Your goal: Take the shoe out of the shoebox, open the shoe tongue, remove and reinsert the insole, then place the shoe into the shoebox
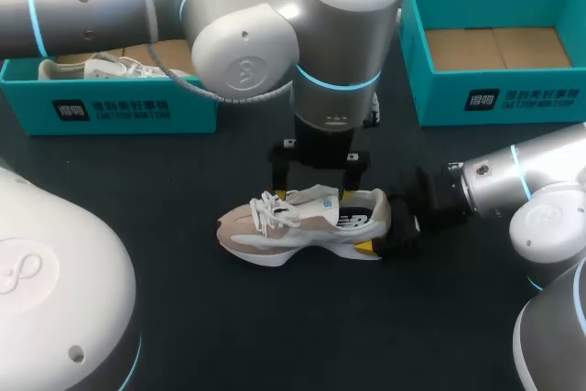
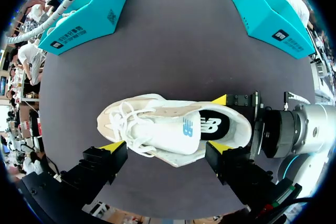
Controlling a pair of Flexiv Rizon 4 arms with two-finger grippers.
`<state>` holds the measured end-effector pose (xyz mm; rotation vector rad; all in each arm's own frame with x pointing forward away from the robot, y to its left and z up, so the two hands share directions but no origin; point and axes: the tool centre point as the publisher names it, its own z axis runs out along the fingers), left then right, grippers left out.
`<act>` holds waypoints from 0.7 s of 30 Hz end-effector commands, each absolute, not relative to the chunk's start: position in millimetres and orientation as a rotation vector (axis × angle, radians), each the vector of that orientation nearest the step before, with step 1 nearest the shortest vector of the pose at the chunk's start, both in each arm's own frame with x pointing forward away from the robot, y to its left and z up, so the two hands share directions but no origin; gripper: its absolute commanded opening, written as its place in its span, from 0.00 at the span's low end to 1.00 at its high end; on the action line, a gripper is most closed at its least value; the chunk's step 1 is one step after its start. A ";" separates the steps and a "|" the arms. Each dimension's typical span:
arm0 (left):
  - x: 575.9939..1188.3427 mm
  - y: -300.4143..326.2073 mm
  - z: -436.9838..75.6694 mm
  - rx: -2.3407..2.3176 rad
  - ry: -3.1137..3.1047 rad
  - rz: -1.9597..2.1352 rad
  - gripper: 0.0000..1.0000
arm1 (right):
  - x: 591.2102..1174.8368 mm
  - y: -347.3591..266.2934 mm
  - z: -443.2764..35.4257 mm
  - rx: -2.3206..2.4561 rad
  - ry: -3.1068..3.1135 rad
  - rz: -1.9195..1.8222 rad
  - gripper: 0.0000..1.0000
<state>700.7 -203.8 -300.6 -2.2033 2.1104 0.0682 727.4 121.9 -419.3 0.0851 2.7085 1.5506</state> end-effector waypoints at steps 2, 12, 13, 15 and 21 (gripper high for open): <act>700.0 -228.0 -317.2 -2.171 2.083 0.132 1.00 | 728.0 123.6 -421.0 0.086 2.709 1.547 0.00; 705.1 -233.1 -338.3 -2.164 2.059 0.185 1.00 | 728.0 123.6 -421.0 0.086 2.709 1.547 0.00; 706.9 -233.0 -340.5 -2.165 2.058 0.188 1.00 | 728.0 123.6 -421.0 0.086 2.709 1.547 0.00; 709.9 -233.5 -345.0 -2.166 2.052 0.198 1.00 | 728.0 123.6 -421.0 0.086 2.709 1.547 0.00; 711.1 -237.0 -356.2 -2.119 2.059 0.247 1.00 | 728.0 123.6 -421.0 0.086 2.709 1.547 0.00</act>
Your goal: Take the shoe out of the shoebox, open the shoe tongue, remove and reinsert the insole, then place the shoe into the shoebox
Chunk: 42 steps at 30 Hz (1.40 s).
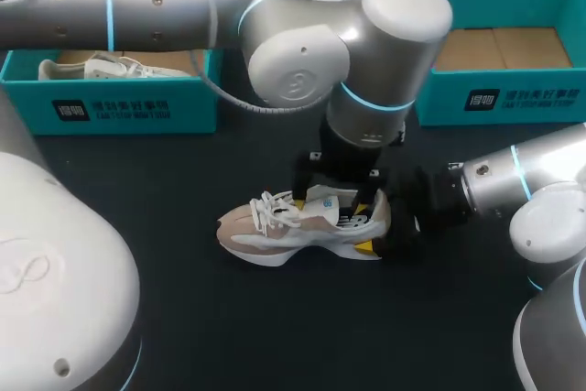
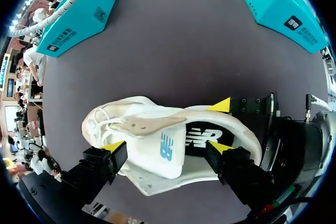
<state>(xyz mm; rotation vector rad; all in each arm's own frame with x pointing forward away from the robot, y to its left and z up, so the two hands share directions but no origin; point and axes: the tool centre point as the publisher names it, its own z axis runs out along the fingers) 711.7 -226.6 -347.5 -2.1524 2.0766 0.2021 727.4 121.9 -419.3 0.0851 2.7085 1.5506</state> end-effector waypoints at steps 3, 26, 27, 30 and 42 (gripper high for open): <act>711.4 -237.1 -361.0 -2.109 2.057 0.265 1.00 | 728.0 123.6 -421.0 0.086 2.709 1.547 0.00; 711.8 -189.6 -369.7 -2.039 1.942 0.427 1.00 | 728.0 123.6 -421.0 0.086 2.709 1.547 0.00; 711.6 -187.9 -368.7 -2.041 1.938 0.430 1.00 | 728.0 123.6 -421.0 0.086 2.709 1.547 0.00; 710.0 -183.9 -363.4 -2.043 1.930 0.431 1.00 | 728.0 123.6 -421.0 0.086 2.709 1.547 0.00; 711.9 -166.8 -338.6 -2.129 1.888 0.409 0.00 | 728.0 123.6 -421.0 0.086 2.709 1.547 0.00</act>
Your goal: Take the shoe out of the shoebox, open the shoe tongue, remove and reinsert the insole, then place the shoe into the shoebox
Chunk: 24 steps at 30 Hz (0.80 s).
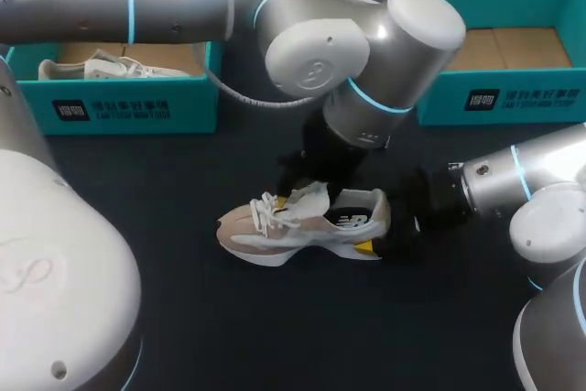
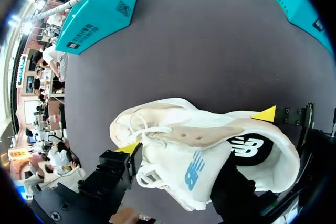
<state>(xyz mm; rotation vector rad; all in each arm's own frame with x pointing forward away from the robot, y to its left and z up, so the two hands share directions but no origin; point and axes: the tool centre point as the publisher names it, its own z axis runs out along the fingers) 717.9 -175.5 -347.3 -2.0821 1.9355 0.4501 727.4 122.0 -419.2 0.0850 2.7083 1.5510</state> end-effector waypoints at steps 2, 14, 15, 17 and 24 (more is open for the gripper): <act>712.0 -165.2 -336.5 -2.132 1.887 0.406 0.00 | 728.0 123.6 -421.0 0.086 2.709 1.547 0.00; 705.8 -153.9 -319.6 -2.141 1.908 0.368 0.00 | 728.0 123.6 -421.0 0.086 2.709 1.547 0.00; 706.0 -152.6 -319.7 -2.142 1.907 0.368 0.00 | 728.0 123.6 -421.0 0.086 2.709 1.547 0.00; 705.7 -149.0 -320.1 -2.136 1.916 0.378 0.00 | 728.0 123.6 -421.0 0.086 2.709 1.547 0.00; 701.6 -131.1 -324.6 -2.098 1.949 0.380 0.19 | 728.0 123.6 -421.0 0.086 2.709 1.547 0.00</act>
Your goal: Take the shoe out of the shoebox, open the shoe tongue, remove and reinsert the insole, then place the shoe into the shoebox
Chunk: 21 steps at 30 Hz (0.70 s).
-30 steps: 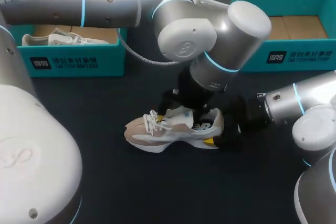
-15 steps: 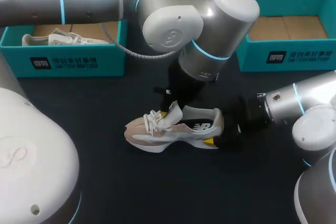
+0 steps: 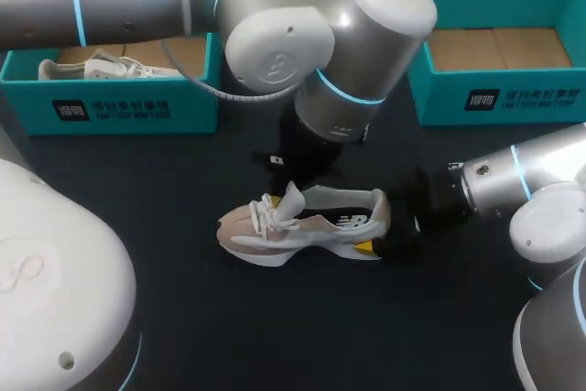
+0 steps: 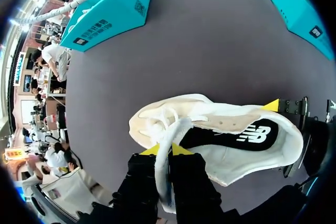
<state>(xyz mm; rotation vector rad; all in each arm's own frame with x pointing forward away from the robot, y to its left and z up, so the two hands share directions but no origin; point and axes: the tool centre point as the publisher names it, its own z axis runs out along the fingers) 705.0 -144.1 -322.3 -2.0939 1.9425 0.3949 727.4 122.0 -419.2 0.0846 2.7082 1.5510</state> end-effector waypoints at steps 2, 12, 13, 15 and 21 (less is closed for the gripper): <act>700.8 -125.0 -326.2 -2.098 1.945 0.387 0.35 | 728.0 123.6 -421.0 0.086 2.709 1.547 0.00; 702.6 -94.8 -323.3 -2.167 1.862 0.414 0.45 | 728.0 123.6 -421.0 0.086 2.709 1.547 0.00; 702.1 -92.5 -323.1 -2.171 1.857 0.419 0.45 | 728.0 123.6 -421.0 0.086 2.709 1.547 0.00; 700.2 -88.4 -323.7 -2.168 1.848 0.428 0.44 | 728.0 123.6 -421.0 0.086 2.709 1.547 0.00; 696.2 -76.8 -332.0 -2.187 1.821 0.474 0.44 | 728.0 123.6 -421.0 0.086 2.709 1.547 0.00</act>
